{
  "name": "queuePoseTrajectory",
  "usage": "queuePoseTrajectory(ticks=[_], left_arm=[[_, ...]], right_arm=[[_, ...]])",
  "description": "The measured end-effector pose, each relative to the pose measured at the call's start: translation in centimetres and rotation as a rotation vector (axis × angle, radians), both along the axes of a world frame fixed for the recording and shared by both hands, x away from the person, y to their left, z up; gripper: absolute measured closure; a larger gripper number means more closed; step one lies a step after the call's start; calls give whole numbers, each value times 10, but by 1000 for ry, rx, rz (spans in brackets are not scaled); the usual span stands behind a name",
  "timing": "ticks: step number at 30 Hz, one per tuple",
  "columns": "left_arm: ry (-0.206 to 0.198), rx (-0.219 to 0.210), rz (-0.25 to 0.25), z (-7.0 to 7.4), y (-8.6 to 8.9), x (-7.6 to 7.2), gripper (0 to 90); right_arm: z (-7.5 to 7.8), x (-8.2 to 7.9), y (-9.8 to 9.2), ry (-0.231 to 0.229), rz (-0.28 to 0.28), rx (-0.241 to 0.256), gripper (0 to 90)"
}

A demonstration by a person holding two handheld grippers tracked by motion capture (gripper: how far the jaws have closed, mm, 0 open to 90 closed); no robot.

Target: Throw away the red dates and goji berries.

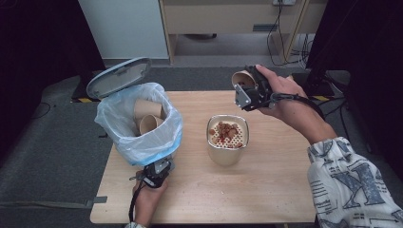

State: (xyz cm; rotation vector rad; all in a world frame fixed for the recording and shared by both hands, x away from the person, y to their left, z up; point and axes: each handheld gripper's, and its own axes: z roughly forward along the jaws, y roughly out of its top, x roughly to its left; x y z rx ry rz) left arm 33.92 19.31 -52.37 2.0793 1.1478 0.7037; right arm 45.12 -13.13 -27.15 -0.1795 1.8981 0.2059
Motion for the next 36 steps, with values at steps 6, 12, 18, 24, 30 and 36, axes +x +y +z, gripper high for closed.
queuePoseTrajectory(ticks=[6,12,18,24,30,36], left_arm=[[-1,3,-2,0,0,0,880],[0,0,-2,0,0,0,880],[-2,-4,1,0,0,0,880],[0,1,-1,0,0,0,880],[-1,-5,1,0,0,0,880],[0,0,-1,0,0,0,880]], right_arm=[[-2,-2,4,-57,-9,-126,341],[-5,-1,6,-81,-13,-174,342],[-6,-1,5,-108,-20,-221,341],[-6,-1,5,-110,-21,-217,341],[-6,-2,6,-110,-16,-213,341],[-7,-2,7,-112,-9,-218,341]])
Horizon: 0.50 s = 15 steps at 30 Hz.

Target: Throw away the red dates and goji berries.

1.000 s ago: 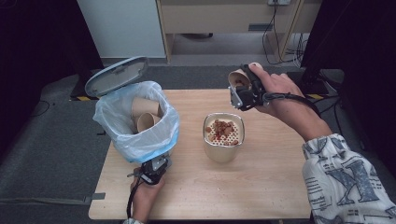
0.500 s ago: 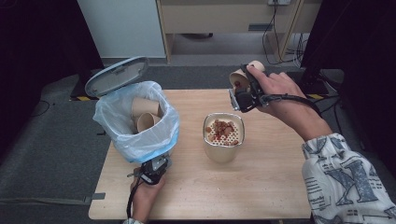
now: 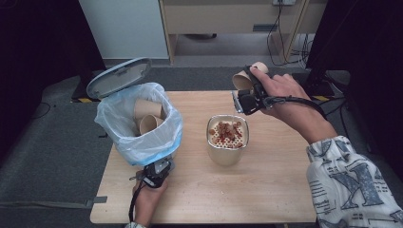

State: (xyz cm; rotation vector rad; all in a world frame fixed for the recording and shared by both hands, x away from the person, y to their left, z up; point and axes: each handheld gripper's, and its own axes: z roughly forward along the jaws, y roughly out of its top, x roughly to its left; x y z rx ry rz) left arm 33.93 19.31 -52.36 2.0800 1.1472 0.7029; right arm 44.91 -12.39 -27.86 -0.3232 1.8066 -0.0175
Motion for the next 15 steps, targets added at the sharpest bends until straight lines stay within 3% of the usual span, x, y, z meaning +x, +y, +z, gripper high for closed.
queuePoseTrajectory(ticks=[9,15], left_arm=[[0,0,0,0,0,0,880],[-1,1,-1,0,0,0,880]], right_arm=[[1,-1,-2,-11,3,-5,341],[2,-4,1,-51,11,-58,343]])
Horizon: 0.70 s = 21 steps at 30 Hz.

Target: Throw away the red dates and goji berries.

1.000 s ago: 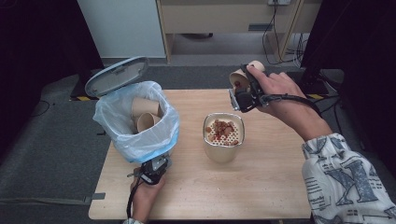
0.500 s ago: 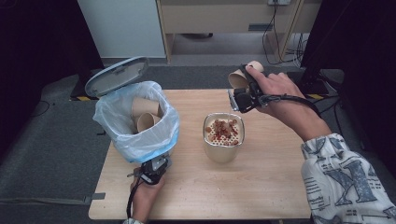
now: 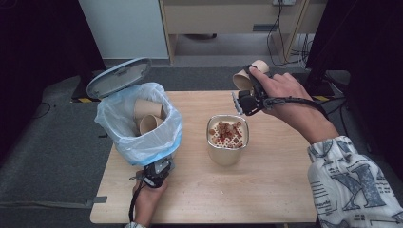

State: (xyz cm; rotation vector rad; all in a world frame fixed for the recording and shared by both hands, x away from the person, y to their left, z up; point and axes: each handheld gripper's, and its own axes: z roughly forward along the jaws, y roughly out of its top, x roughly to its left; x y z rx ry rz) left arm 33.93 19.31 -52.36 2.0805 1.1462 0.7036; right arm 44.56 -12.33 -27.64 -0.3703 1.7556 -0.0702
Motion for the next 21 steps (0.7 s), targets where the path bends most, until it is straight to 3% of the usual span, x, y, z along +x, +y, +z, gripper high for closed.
queuePoseTrajectory(ticks=[9,21], left_arm=[[0,1,0,0,0,0,880],[0,1,-1,0,0,0,880]], right_arm=[[1,-1,2,-33,3,-41,348],[4,-3,1,-40,6,-28,354]])
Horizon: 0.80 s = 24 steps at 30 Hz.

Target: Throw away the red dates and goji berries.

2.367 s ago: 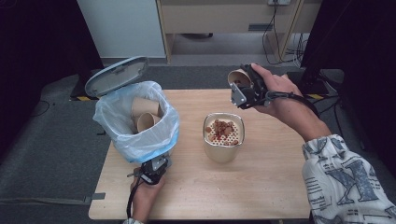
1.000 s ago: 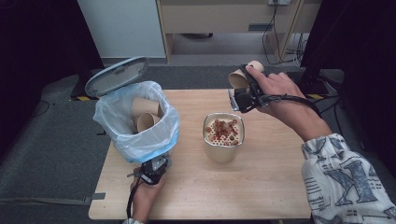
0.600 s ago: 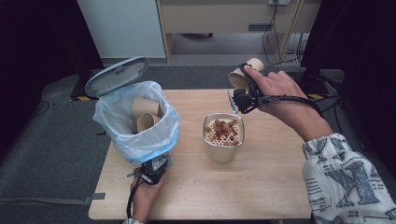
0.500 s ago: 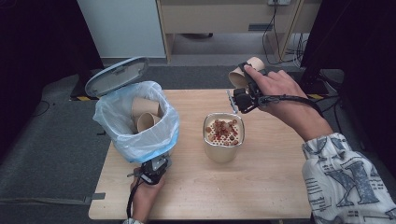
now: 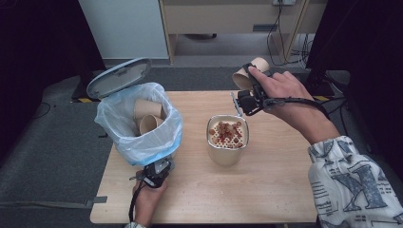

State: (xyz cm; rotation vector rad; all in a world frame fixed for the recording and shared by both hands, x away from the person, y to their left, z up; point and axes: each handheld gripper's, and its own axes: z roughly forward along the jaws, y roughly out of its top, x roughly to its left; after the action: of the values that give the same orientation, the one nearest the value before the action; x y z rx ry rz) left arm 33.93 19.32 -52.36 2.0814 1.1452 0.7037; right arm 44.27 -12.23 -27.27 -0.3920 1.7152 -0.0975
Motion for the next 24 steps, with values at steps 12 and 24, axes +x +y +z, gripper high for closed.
queuePoseTrajectory(ticks=[12,24], left_arm=[[-2,-6,3,0,0,0,880],[0,0,0,0,0,0,879]], right_arm=[[1,-3,0,-56,-3,-68,361],[1,-4,1,-54,2,-51,361]])
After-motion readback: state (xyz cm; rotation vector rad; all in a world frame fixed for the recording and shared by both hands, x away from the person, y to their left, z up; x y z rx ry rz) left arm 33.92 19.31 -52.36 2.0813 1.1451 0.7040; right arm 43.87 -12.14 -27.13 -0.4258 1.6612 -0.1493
